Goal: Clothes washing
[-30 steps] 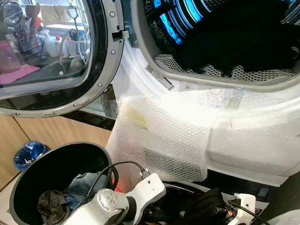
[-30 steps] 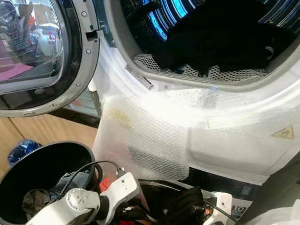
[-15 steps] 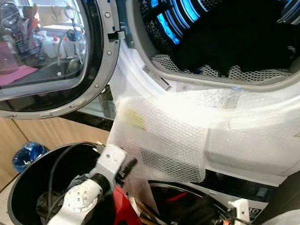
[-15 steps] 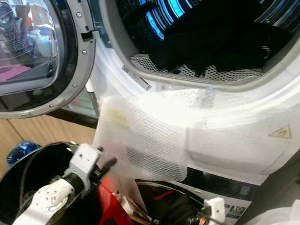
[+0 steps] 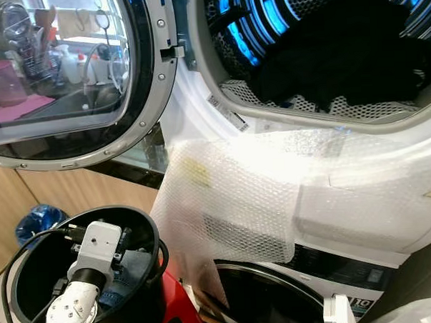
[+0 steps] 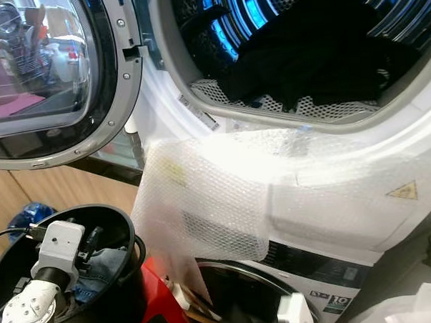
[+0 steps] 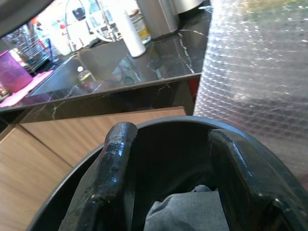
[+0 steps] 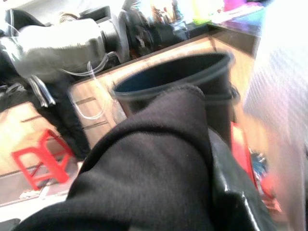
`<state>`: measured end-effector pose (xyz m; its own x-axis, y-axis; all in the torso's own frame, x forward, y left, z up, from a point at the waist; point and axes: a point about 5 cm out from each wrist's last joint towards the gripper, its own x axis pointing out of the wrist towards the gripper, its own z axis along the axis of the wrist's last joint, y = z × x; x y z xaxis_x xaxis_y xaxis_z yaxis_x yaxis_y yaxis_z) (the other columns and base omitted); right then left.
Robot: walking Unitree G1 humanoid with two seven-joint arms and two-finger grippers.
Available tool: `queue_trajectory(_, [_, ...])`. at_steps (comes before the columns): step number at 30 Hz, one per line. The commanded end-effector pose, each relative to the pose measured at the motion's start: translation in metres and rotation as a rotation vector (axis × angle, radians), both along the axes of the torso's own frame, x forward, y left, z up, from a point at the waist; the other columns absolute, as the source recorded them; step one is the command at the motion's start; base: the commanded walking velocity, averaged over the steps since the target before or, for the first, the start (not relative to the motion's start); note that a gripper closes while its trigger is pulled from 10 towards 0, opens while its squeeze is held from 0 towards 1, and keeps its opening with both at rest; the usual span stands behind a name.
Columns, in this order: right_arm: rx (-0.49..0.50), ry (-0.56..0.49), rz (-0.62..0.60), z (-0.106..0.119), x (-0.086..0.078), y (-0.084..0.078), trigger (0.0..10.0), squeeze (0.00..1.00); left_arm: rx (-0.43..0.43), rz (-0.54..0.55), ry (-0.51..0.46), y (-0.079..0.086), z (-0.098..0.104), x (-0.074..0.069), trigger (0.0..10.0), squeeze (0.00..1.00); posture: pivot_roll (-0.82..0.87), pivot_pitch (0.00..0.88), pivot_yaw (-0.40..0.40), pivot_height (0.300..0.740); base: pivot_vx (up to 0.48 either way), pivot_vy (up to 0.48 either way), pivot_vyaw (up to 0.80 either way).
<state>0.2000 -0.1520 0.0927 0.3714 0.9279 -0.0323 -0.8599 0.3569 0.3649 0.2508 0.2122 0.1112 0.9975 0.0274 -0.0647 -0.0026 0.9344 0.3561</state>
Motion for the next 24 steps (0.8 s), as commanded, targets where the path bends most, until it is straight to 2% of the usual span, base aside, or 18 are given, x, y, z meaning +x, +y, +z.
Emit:
queue_trajectory(1, [0.168, -0.266, 0.088, 0.080, 0.024, 0.015, 0.0, 0.00, 0.023, -0.007, -0.009, 0.000, 0.000, 0.003, 10.0, 0.00, -0.02, 0.000, 0.067, 0.740, 0.000, 0.000, 0.00])
queue_trajectory(2, [0.168, -0.266, 0.088, 0.080, 0.024, 0.015, 0.0, 0.00, 0.023, -0.007, -0.009, 0.000, 0.000, 0.003, 10.0, 0.00, -0.02, 0.000, 0.067, 0.740, 0.000, 0.000, 0.00])
queue_trajectory(3, [0.202, -0.310, 0.109, 0.095, 0.028, 0.018, 0.0, 0.00, 0.023, -0.008, -0.012, -0.001, 0.000, 0.004, 10.0, 0.00, -0.02, 0.000, 0.067, 0.740, 0.000, 0.000, 0.00])
queue_trajectory(4, [0.245, -0.363, 0.111, 0.114, 0.037, 0.022, 0.0, 0.00, 0.023, -0.008, -0.016, -0.002, -0.001, 0.005, 10.0, 0.00, -0.02, 0.000, 0.066, 0.740, 0.000, 0.000, 0.00])
queue_trajectory(5, [0.324, -0.458, 0.103, 0.151, 0.058, 0.029, 0.0, 0.00, 0.013, -0.009, -0.023, -0.004, -0.002, 0.007, 10.0, 0.00, -0.03, 0.000, 0.068, 0.740, 0.000, 0.000, 0.00])
queue_trajectory(6, [0.349, -0.489, 0.105, 0.164, 0.064, 0.032, 0.0, 0.00, 0.010, -0.011, -0.025, -0.005, -0.003, 0.007, 10.0, 0.00, -0.03, 0.000, 0.068, 0.740, 0.000, 0.000, 0.00])
queue_trajectory(11, [0.433, -0.555, 0.145, 0.218, 0.098, 0.043, 0.0, 0.00, 0.000, -0.046, -0.025, -0.014, -0.005, 0.010, 10.0, 0.00, -0.01, 0.000, 0.074, 0.740, 0.000, 0.000, 0.00])
queue_trajectory(13, [0.464, -0.603, 0.135, 0.257, 0.118, 0.049, 0.0, 0.00, 0.020, -0.060, -0.026, -0.016, -0.006, 0.011, 10.0, 0.00, -0.01, 0.000, 0.075, 0.740, 0.000, 0.000, 0.00])
queue_trajectory(17, [0.447, -0.645, 0.086, 0.298, 0.144, 0.053, 0.0, 0.00, -0.004, -0.046, -0.033, -0.017, -0.007, 0.011, 10.0, 0.00, 0.01, 0.000, 0.062, 0.740, 0.000, 0.000, 0.00])
queue_trajectory(18, [0.391, -0.666, 0.074, 0.308, 0.153, 0.058, 0.0, 0.00, -0.003, -0.046, -0.033, -0.018, -0.008, 0.011, 10.0, 0.00, 0.02, 0.000, 0.054, 0.740, 0.000, 0.000, 0.00])
queue_trajectory(19, [0.391, -0.666, 0.074, 0.308, 0.153, 0.058, 0.0, 0.00, -0.003, -0.046, -0.033, -0.018, -0.008, 0.011, 10.0, 0.00, 0.02, 0.000, 0.054, 0.740, 0.000, 0.000, 0.00])
queue_trajectory(23, [0.268, -0.684, -0.051, 0.332, 0.172, 0.068, 0.0, 0.00, -0.023, -0.027, -0.037, -0.021, -0.010, 0.010, 10.0, 0.00, 0.05, 0.000, 0.033, 0.740, 0.000, 0.000, 0.00])
queue_trajectory(24, [0.156, -0.731, -0.115, 0.345, 0.175, 0.072, 0.0, 0.00, -0.026, -0.023, -0.043, -0.022, -0.009, 0.011, 10.0, 0.00, 0.07, 0.000, 0.031, 0.740, 0.000, 0.000, 0.00])
